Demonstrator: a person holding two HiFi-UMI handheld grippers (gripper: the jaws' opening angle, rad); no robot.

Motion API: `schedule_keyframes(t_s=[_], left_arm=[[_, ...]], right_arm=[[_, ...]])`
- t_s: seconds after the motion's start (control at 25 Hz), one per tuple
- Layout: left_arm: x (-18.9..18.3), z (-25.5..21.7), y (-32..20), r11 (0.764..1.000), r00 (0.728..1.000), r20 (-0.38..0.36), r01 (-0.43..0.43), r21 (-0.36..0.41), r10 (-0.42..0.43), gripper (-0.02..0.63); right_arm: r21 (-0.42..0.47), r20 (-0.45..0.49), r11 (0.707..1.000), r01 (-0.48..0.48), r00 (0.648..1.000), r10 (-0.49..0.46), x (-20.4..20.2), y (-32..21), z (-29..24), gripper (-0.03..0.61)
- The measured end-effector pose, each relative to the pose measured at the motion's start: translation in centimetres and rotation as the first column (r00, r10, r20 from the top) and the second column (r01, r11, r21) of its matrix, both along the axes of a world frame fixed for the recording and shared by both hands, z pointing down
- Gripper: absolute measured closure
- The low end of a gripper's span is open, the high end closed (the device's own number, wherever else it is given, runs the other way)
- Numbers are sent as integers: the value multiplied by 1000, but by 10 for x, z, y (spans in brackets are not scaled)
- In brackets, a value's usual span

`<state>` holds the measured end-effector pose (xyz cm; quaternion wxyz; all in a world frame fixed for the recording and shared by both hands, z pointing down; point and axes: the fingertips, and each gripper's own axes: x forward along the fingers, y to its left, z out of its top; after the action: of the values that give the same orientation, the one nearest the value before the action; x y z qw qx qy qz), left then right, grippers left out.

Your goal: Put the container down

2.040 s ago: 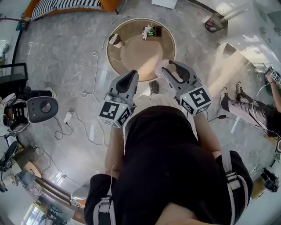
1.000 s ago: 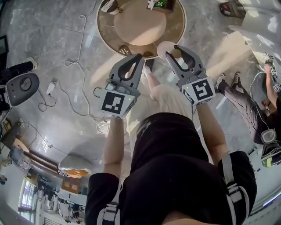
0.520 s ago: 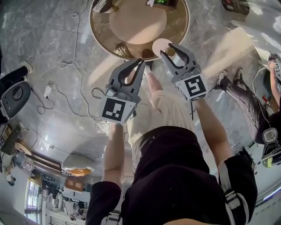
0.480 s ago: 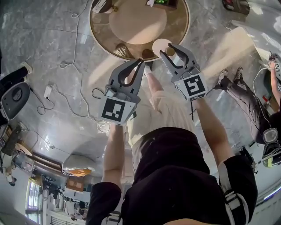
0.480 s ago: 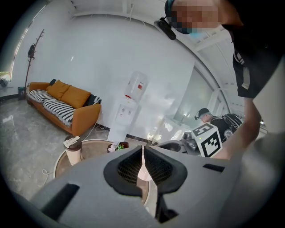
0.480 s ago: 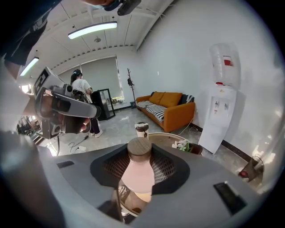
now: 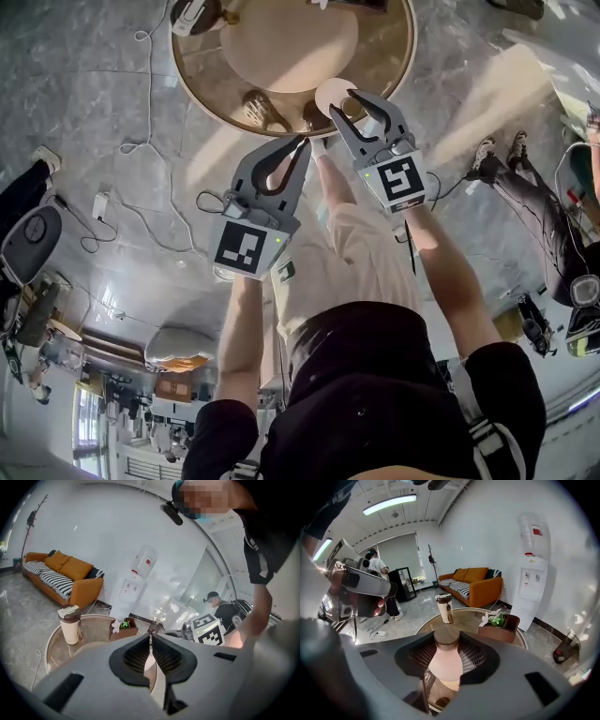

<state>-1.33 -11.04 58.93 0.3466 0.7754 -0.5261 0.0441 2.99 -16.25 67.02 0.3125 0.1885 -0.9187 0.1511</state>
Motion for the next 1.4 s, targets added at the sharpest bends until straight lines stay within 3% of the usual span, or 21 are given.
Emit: schedule_keyframes(t_s=[0.28, 0.6, 0.8, 1.4], left_arm=[[-9, 33, -4, 998, 1000, -3, -22, -51, 21, 584], [-6, 40, -6, 995, 999, -15, -48, -83, 47, 584], [-3, 40, -5, 993, 997, -34, -69, -95, 66, 584], [-4, 50, -6, 985, 993, -35, -118, -124, 115, 584]], right_arm=[[-19, -28, 999, -38, 999, 37, -15, -15, 57, 439], [-29, -102, 998, -55, 993, 52, -18, -27, 97, 439], [-26, -152, 995, -95, 984, 90, -10, -40, 116, 439], [-23, -223, 996, -87, 971, 80, -6, -52, 152, 439]])
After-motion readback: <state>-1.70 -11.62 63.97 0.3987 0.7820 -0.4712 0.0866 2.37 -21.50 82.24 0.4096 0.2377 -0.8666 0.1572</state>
